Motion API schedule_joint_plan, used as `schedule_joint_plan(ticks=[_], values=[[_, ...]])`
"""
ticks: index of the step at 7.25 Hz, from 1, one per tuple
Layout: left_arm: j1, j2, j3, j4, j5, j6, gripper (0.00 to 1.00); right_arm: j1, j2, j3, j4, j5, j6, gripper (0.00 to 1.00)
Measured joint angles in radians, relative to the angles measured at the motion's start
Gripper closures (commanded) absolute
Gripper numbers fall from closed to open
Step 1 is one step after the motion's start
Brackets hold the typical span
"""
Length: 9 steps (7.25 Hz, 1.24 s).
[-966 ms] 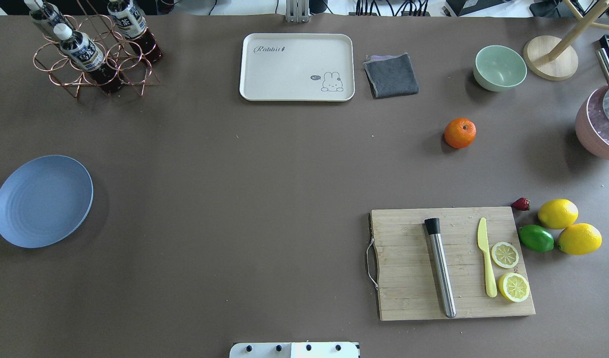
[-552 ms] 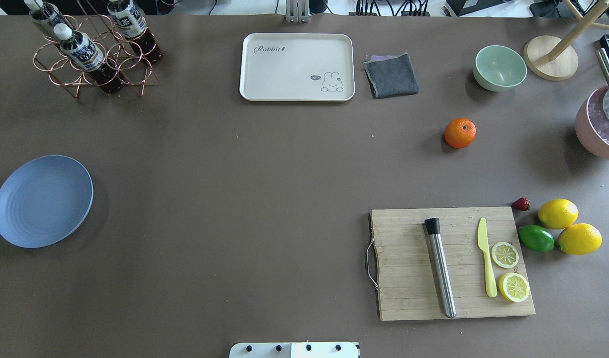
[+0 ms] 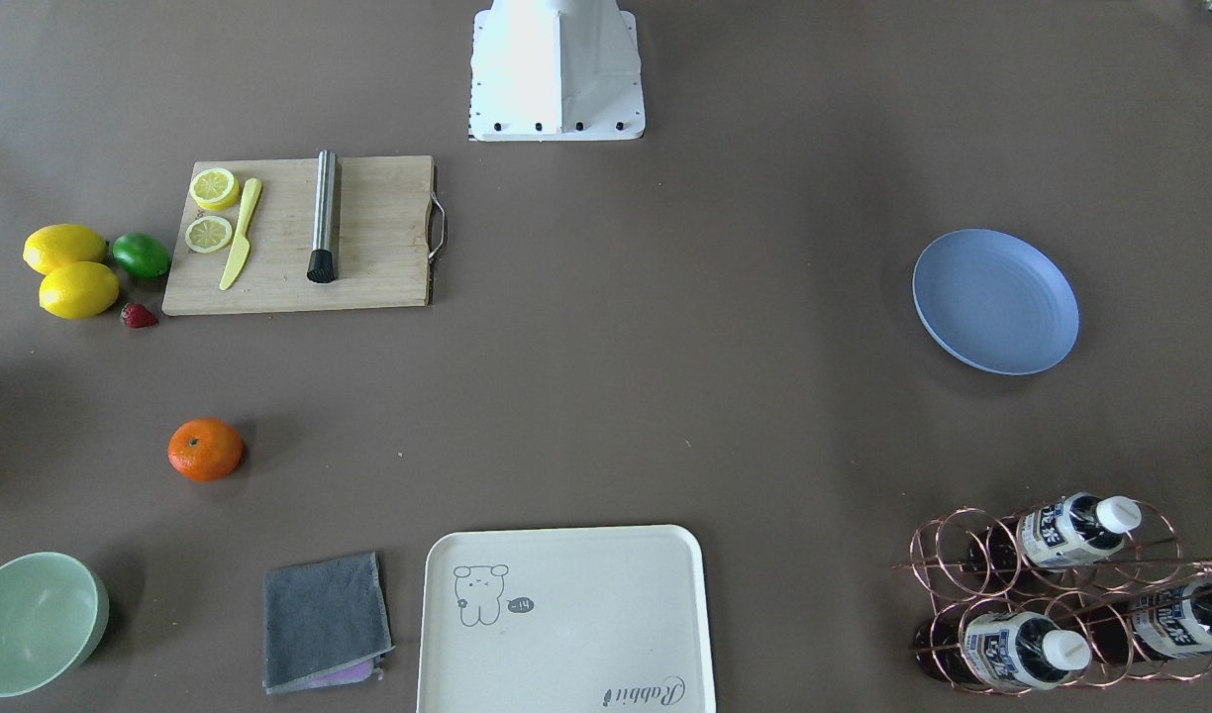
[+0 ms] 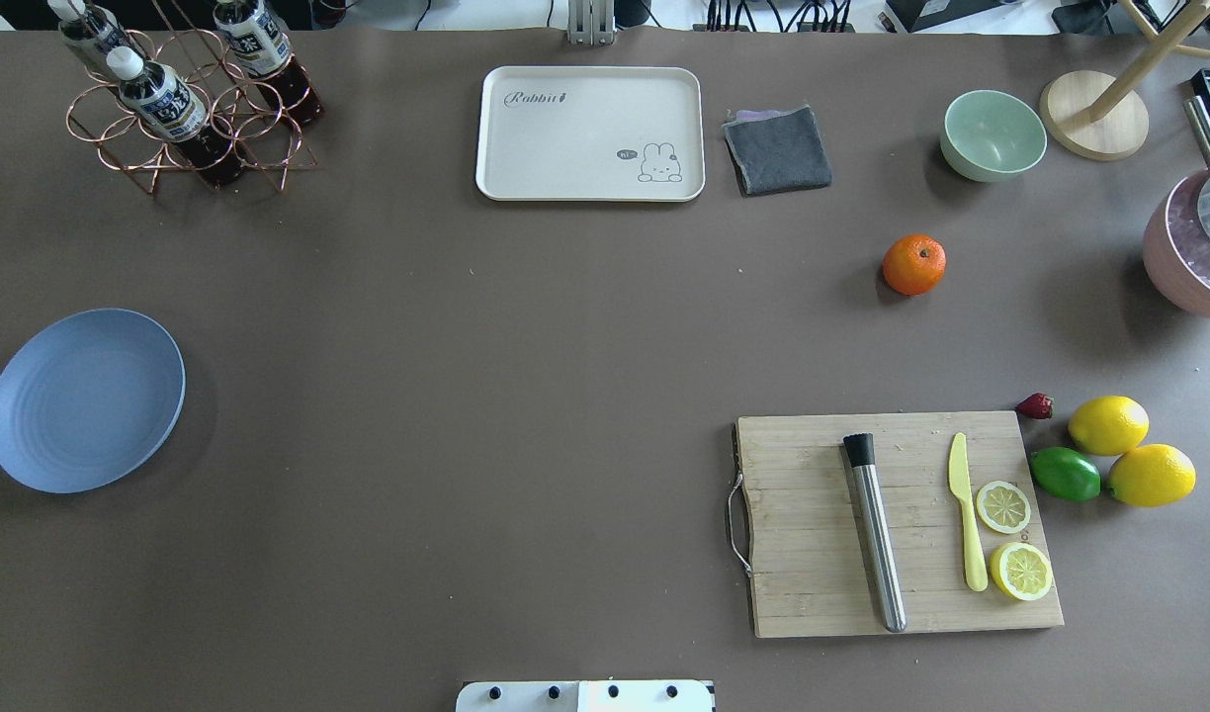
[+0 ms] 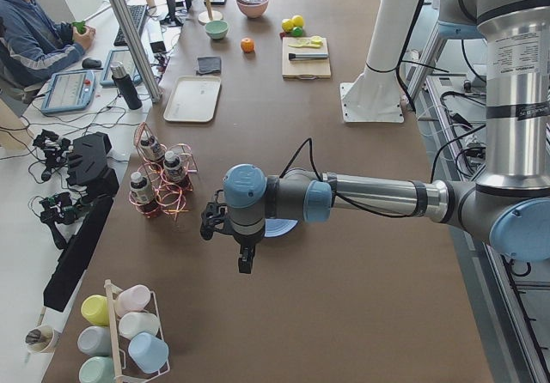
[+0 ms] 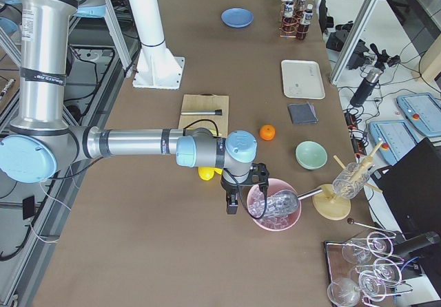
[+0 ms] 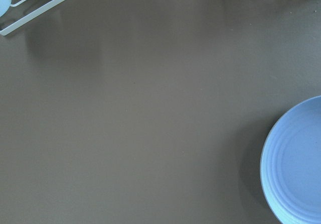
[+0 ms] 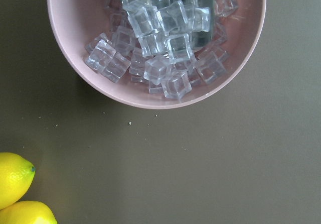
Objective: Pick orange to plate
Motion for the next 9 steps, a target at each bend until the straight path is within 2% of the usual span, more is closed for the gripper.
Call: schedule_joint_plan(ticks=[2, 3, 6, 7, 9], values=[[0.000, -0.031, -0.004, -0.017, -0.021, 0.001, 0.02, 0.000, 0.006, 0.003, 0.001, 0.008, 0.001, 0.00], [0.000, -0.046, -0.003, -0.069, -0.022, 0.001, 0.02, 0.000, 0.018, 0.006, 0.001, 0.036, 0.002, 0.00], [0.006, -0.007, 0.018, -0.342, -0.033, -0.004, 0.02, -0.033, 0.097, 0.009, 0.043, 0.093, 0.023, 0.00], [0.030, -0.002, 0.028, -0.415, -0.049, -0.005, 0.02, -0.091, 0.112, 0.009, 0.124, 0.088, 0.095, 0.00], [0.125, -0.037, 0.057, -0.471, -0.054, -0.028, 0.01, -0.279, 0.129, 0.009, 0.393, 0.006, 0.448, 0.00]])
